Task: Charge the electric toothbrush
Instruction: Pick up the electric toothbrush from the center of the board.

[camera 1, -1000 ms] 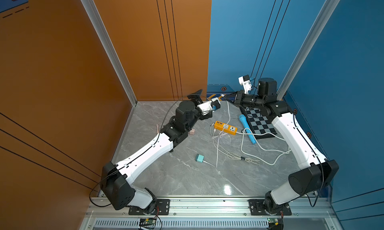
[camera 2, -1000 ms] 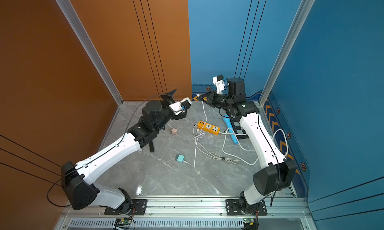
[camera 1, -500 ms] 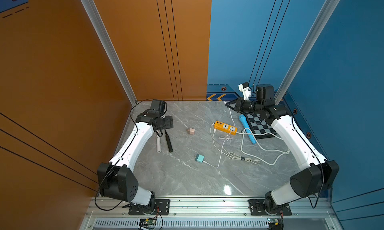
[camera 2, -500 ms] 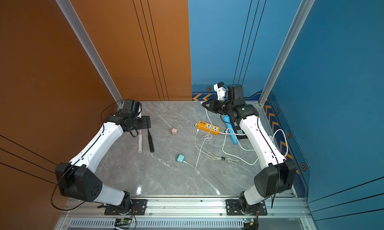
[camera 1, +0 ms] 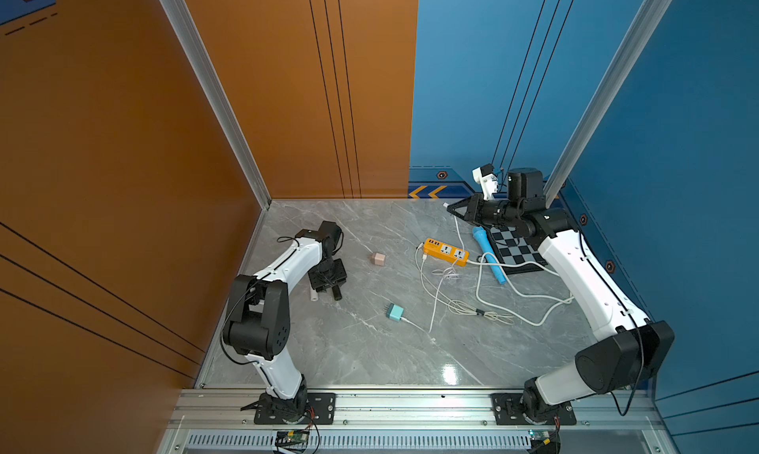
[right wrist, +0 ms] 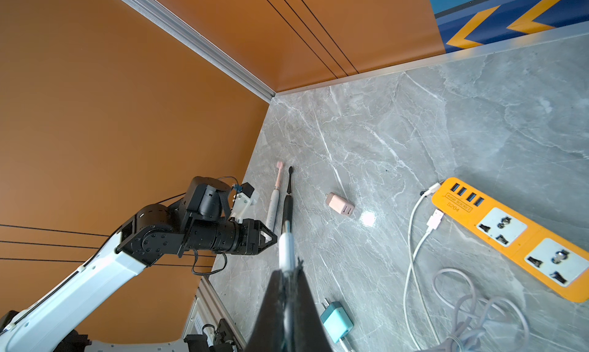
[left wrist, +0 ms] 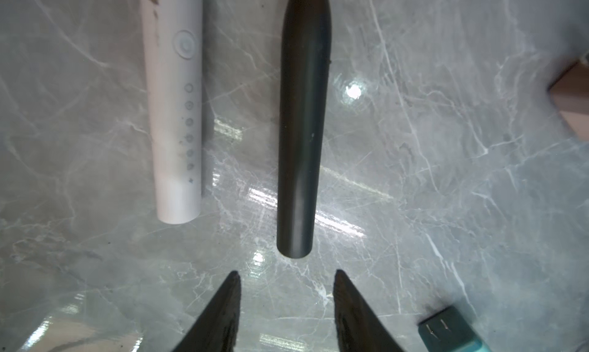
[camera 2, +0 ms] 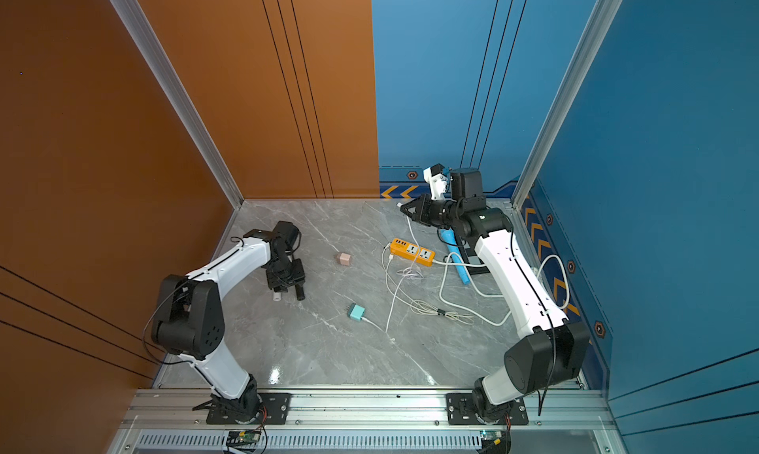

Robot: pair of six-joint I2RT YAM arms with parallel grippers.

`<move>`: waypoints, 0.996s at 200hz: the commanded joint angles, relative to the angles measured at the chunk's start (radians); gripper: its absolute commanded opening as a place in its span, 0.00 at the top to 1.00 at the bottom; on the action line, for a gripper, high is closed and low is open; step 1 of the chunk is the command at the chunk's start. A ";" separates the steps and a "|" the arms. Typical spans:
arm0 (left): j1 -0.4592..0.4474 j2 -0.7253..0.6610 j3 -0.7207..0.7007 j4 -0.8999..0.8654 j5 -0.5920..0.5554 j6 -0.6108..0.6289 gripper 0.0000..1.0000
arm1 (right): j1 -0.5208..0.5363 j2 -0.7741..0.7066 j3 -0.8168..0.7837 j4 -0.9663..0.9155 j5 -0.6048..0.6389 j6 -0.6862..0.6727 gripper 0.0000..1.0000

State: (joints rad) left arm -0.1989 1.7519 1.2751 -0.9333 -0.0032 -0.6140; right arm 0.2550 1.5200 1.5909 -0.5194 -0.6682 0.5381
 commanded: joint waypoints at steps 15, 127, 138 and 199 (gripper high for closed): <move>-0.002 0.049 0.039 -0.023 -0.064 -0.016 0.61 | 0.000 -0.027 0.001 -0.029 0.016 -0.016 0.95; -0.008 0.157 0.032 0.124 -0.034 0.030 0.63 | -0.002 -0.044 -0.003 -0.042 0.015 -0.015 0.95; -0.008 0.157 0.026 0.143 -0.031 0.028 0.65 | -0.002 -0.046 -0.003 -0.044 0.016 -0.013 0.95; -0.008 0.179 -0.003 0.197 0.011 0.010 0.68 | -0.001 -0.059 -0.009 -0.050 0.016 0.005 0.95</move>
State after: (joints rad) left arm -0.2043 1.9022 1.2961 -0.7555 -0.0181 -0.5957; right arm 0.2550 1.4918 1.5894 -0.5434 -0.6678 0.5388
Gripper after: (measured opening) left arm 0.309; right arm 0.078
